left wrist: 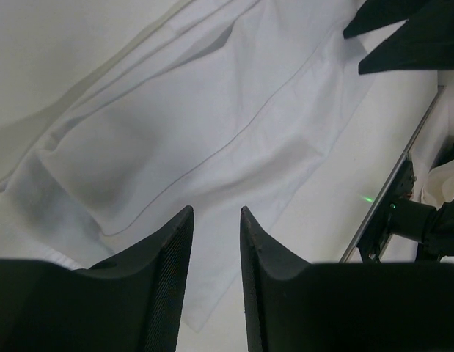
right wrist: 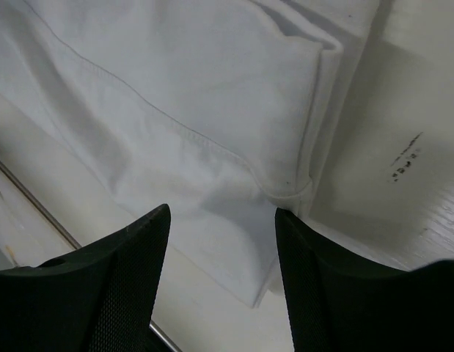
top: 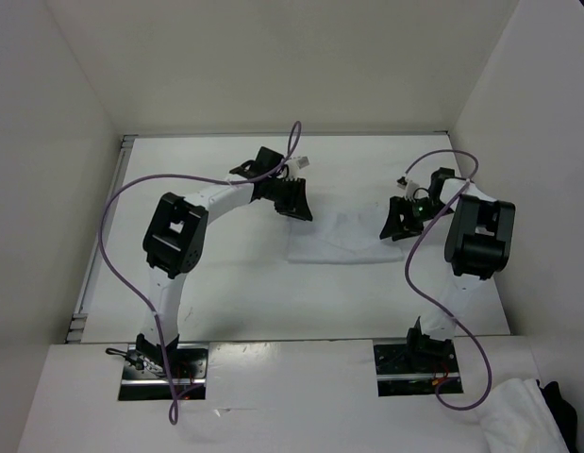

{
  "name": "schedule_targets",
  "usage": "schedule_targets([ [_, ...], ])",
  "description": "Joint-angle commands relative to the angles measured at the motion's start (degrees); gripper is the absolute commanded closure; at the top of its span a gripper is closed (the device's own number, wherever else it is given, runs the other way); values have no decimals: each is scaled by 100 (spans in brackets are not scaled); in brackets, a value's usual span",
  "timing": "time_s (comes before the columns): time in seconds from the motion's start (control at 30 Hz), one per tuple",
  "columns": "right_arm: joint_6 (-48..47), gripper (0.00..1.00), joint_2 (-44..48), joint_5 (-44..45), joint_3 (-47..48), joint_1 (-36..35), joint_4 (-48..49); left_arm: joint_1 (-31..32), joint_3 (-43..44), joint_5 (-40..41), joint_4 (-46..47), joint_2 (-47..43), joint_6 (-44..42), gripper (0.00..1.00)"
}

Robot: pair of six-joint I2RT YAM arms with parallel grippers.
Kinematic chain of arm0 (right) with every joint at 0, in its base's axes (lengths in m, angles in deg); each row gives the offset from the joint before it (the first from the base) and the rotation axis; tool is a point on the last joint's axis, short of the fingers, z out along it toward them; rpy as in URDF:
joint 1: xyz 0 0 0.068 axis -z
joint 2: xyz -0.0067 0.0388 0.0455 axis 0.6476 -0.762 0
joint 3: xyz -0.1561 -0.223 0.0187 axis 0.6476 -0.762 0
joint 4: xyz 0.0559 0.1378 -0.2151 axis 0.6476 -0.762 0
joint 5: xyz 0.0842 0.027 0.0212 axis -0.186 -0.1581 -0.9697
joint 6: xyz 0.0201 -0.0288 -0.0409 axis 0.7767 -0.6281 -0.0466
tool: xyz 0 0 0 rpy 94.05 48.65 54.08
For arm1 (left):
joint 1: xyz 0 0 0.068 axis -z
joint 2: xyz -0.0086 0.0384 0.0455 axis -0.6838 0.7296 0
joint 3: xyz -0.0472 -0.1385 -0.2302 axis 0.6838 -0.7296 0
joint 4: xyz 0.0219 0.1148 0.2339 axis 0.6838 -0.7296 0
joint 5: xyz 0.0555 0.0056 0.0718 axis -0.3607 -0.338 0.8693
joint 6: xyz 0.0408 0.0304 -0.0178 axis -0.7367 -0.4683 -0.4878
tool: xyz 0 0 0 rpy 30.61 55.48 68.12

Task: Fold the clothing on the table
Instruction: Fold the skirt

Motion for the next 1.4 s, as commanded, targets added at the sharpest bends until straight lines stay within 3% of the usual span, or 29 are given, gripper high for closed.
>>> schedule_targets([
  [0.0, -60, 35, 52, 114, 324, 56, 75, 20, -96, -109, 31, -70, 7, 61],
  [0.33, 97, 31, 517, -53, 439, 241, 242, 20, -395, -3, 145, -298, 60, 58],
  [0.77, 502, 35, -580, 456, 1037, 241, 576, -50, -571, 164, -30, -237, -55, 58],
  [1.0, 608, 38, -949, 457, 1090, -127, 576, -226, -729, 164, -30, -185, -107, 58],
  [1.13, 669, 42, -1091, 395, 1090, -190, 628, -331, -729, 164, -153, -131, -169, 58],
  [1.37, 511, 60, -1275, 219, 985, -242, 514, -454, -895, 164, -153, -131, -222, 58],
])
